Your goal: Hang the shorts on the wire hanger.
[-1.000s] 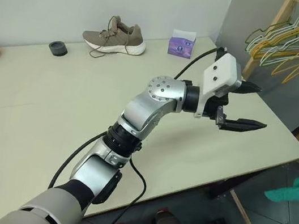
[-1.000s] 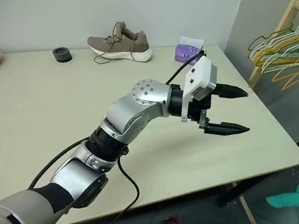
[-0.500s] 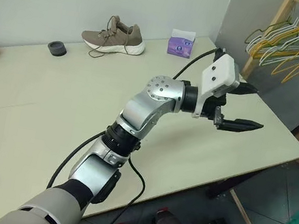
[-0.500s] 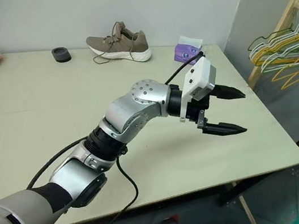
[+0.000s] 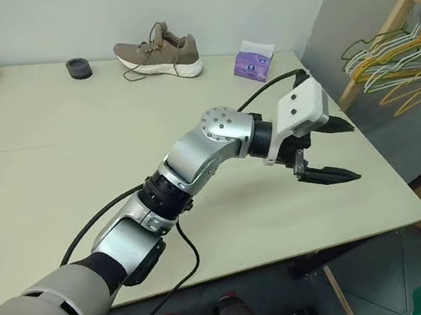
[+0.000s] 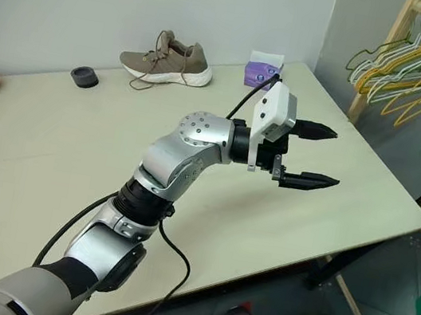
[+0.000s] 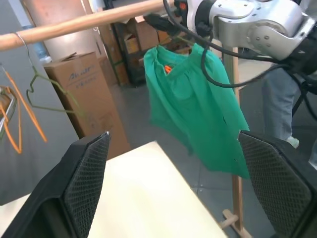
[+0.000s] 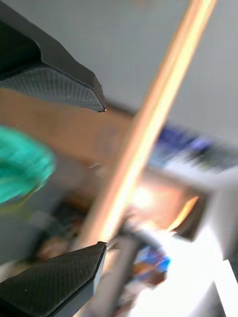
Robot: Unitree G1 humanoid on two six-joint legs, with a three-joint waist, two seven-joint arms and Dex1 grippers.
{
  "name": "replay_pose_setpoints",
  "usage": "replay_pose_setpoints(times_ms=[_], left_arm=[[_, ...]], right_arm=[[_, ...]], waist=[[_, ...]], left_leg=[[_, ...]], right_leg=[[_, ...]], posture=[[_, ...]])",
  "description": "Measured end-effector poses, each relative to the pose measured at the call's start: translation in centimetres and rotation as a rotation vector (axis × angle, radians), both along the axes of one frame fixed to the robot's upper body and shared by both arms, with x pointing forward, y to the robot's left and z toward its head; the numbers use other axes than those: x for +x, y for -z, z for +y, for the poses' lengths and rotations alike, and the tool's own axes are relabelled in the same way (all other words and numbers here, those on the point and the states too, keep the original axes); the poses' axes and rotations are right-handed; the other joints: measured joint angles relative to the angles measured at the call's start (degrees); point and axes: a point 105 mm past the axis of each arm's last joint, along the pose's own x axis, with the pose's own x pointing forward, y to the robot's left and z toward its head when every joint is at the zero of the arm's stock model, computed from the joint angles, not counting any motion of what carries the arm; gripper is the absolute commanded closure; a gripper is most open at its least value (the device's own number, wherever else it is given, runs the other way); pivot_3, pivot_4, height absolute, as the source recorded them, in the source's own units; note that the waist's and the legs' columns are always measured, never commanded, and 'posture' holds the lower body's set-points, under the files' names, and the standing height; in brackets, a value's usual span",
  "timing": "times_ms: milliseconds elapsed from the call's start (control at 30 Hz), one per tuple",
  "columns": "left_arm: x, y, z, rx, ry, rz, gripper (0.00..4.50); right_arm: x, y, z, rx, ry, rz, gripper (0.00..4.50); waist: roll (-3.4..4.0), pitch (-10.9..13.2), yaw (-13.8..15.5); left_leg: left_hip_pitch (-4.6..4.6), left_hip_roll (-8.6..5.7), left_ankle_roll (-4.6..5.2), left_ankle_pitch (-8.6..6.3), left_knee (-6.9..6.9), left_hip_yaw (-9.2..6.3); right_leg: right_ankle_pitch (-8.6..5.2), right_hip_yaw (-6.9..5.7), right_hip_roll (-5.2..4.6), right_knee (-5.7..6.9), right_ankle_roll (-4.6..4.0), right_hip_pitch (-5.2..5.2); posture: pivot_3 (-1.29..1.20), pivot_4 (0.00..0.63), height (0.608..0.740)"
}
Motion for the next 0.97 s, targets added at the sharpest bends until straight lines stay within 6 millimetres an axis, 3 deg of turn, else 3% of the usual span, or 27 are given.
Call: replay_pose_setpoints(times_ms=[133, 267, 333, 400, 433, 533, 633, 700, 833, 967], left_arm=[[2.2, 1.7, 2.1, 0.032, -0.161, 0.005, 0.13], [6.0, 3.2, 7.0, 0.023, -0.491, 0.02, 0.13], [8.2, 4.5, 11.8, -0.017, -0.763, 0.055, 0.13], [8.7, 6.5, 16.8, -0.058, -1.016, 0.09, 0.13], [8.6, 7.6, 18.6, -0.055, -1.11, 0.108, 0.13], [5.7, 11.4, 24.0, 0.047, -1.394, 0.075, 0.13], [3.2, 14.4, 26.0, 0.077, -1.518, 0.154, 0.13], [2.2, 15.3, 26.6, 0.061, -1.565, 0.2, 0.13], [1.8, 14.8, 26.7, 0.005, -1.59, 0.219, 0.13], [1.8, 14.6, 26.5, -0.045, -1.577, 0.249, 0.13]], right_arm=[[3.1, 2.1, 7.2, -0.066, -0.342, 0.082, 0.02], [4.7, 4.8, 13.0, -0.024, -0.596, 0.136, 0.02], [5.6, 7.2, 16.7, 0.017, -0.752, 0.201, 0.02], [6.2, 10.1, 20.4, 0.046, -0.887, 0.29, 0.02], [6.4, 11.3, 21.6, 0.061, -0.936, 0.328, 0.02], [7.2, 15.0, 26.1, 0.118, -1.098, 0.405, 0.02], [7.7, 18.0, 28.9, 0.183, -1.185, 0.479, 0.02], [8.0, 18.7, 30.3, 0.215, -1.235, 0.497, 0.02], [9.0, 19.2, 31.9, 0.269, -1.294, 0.494, 0.02], [10.0, 20.0, 31.7, 0.315, -1.278, 0.499, 0.02]], waist=[[0.01, 0.0, 0.2], [-0.02, -0.1, 0.8], [-0.06, -0.1, 1.0], [-0.08, -0.1, 1.4], [-0.11, -0.1, 1.9], [-0.34, -0.3, 4.5], [-0.52, -0.4, 8.0], [-0.61, -0.4, 11.2], [-1.28, -0.9, 16.3], [-1.48, -1.0, 18.7]], left_leg=[[0.0, 0.04, -0.01, 0.01, 0.01, -0.05], [0.0, 0.03, 0.0, 0.01, 0.05, -0.07], [0.07, 0.08, 0.0, 0.0, 0.05, -0.07], [0.11, 0.12, 0.0, 0.0, 0.03, -0.09], [0.15, 0.12, -0.01, 0.0, 0.05, -0.14], [0.17, 0.11, -0.01, -0.01, 0.05, -0.16], [0.08, 0.04, 0.03, -0.03, 0.15, -0.16], [0.01, -0.04, 0.14, -0.06, 0.23, -0.18], [0.0, -0.05, 0.24, -0.02, 0.26, -0.17], [0.0, -0.05, 0.26, 0.0, 0.26, -0.11]], right_leg=[[0.0, -0.04, 0.0, 0.04, 0.0, 0.0], [0.02, -0.06, -0.08, 0.07, 0.03, 0.0], [0.03, -0.05, -0.07, 0.14, 0.03, -0.01], [0.03, -0.08, -0.08, 0.26, 0.02, -0.04], [0.03, -0.15, -0.1, 0.31, 0.01, -0.1], [0.21, -0.18, -0.14, 0.36, -0.29, -0.12], [0.23, -0.3, -0.29, 0.4, -0.32, -0.14], [0.28, -0.46, -0.47, 0.41, -0.35, -0.14], [0.47, -0.53, -0.48, 0.36, -0.49, -0.13], [0.51, -0.5, -0.49, 0.36, -0.57, -0.13]], posture=[[-0.33, 0.099, 0.74], [-0.28, 0.088, 0.74], [-0.25, 0.082, 0.74], [-0.21, 0.079, 0.74], [-0.18, 0.073, 0.74], [-0.12, 0.07, 0.74], [-0.07, 0.067, 0.74], [-0.04, 0.062, 0.74], [-0.02, 0.065, 0.74], [0.02, 0.057, 0.74]])
